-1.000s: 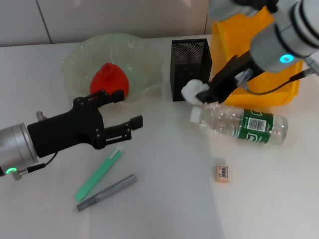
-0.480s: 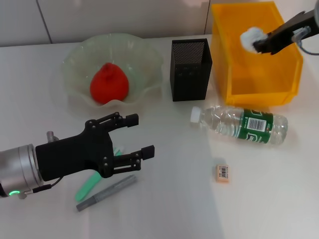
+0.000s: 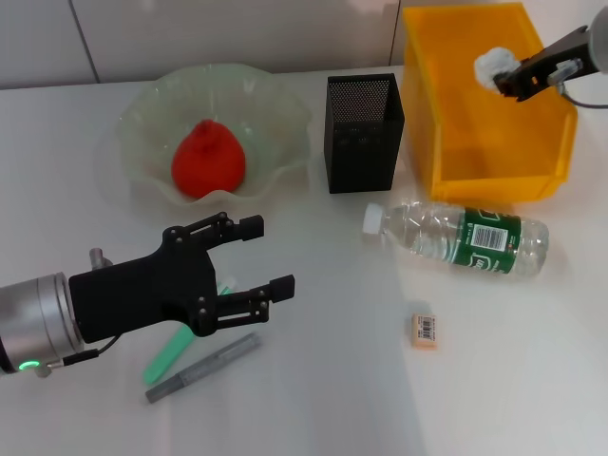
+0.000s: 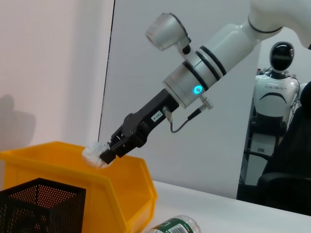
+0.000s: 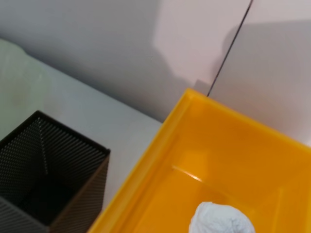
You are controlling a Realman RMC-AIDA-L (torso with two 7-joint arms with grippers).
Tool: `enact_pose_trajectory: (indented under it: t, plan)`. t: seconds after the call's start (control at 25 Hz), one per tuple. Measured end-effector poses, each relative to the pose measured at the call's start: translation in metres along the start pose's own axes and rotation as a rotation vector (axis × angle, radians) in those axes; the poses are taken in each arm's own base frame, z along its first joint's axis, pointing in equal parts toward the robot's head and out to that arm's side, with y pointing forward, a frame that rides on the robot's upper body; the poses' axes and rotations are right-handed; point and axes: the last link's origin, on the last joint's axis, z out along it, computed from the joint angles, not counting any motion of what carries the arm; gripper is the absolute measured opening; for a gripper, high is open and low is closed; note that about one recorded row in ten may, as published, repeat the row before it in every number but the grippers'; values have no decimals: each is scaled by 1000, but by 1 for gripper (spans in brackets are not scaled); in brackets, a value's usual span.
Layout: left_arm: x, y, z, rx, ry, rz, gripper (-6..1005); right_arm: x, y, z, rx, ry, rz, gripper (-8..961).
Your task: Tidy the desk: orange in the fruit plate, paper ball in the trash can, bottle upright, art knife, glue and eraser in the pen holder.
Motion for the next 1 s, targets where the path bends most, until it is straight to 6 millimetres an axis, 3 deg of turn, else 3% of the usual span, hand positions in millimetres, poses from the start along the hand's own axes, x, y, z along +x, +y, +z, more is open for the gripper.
enact_pose_trajectory:
  t: [0.16, 0.32, 0.68, 0.8, 1.0]
  plan:
    - [0, 0, 0, 1, 0, -5, 818, -2, 4, -2, -8, 3, -17, 308]
    - [0, 0, 0, 1, -1, -4, 817, -7, 9, -17, -28, 18, -37, 333]
    - [0, -1, 1, 1, -1, -1, 817, -8, 9, -30, -34, 37, -37, 661]
    - [0, -1, -1, 7, 1, -3, 816, -4, 17, -46, -81, 106, -113, 759]
    - [1, -2, -1, 12, 4, -4, 816, 3, 29, -68, -157, 185, -200, 766]
